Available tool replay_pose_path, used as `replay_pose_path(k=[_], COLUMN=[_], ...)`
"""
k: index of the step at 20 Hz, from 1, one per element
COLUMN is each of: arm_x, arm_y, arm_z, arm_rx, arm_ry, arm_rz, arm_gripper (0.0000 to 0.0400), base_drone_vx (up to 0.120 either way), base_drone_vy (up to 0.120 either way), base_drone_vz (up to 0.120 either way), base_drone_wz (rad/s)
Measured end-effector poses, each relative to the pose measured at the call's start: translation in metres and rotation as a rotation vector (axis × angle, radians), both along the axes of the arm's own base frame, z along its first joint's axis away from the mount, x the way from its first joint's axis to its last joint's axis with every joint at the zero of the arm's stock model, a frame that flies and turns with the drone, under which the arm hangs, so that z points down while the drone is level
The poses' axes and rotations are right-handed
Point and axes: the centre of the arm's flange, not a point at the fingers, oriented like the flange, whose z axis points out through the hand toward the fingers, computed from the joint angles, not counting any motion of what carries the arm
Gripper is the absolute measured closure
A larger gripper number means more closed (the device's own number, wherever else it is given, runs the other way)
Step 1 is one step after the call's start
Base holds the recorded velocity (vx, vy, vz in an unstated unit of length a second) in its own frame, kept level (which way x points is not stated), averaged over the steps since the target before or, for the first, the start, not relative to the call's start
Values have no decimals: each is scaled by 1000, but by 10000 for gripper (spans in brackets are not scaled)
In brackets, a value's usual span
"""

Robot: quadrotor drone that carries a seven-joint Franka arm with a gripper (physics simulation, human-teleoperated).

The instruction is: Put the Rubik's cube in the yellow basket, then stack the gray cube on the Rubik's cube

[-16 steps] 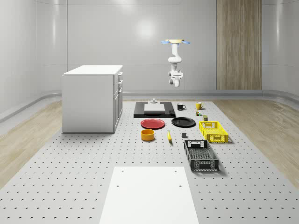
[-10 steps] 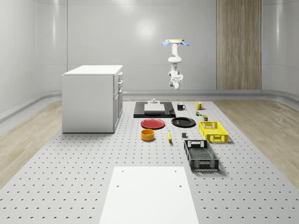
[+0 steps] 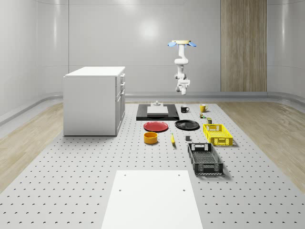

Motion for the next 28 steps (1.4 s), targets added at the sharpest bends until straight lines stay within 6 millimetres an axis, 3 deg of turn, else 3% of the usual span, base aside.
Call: replay_pose_path(k=[28], arm_x=[-1], arm_y=[1], arm_z=[8], arm_rx=[-6], arm_ry=[-21], arm_rz=[0], arm_gripper=[0], base_drone_vx=[120], base_drone_vy=[120], base_drone_vz=[0], base_drone_wz=[0])
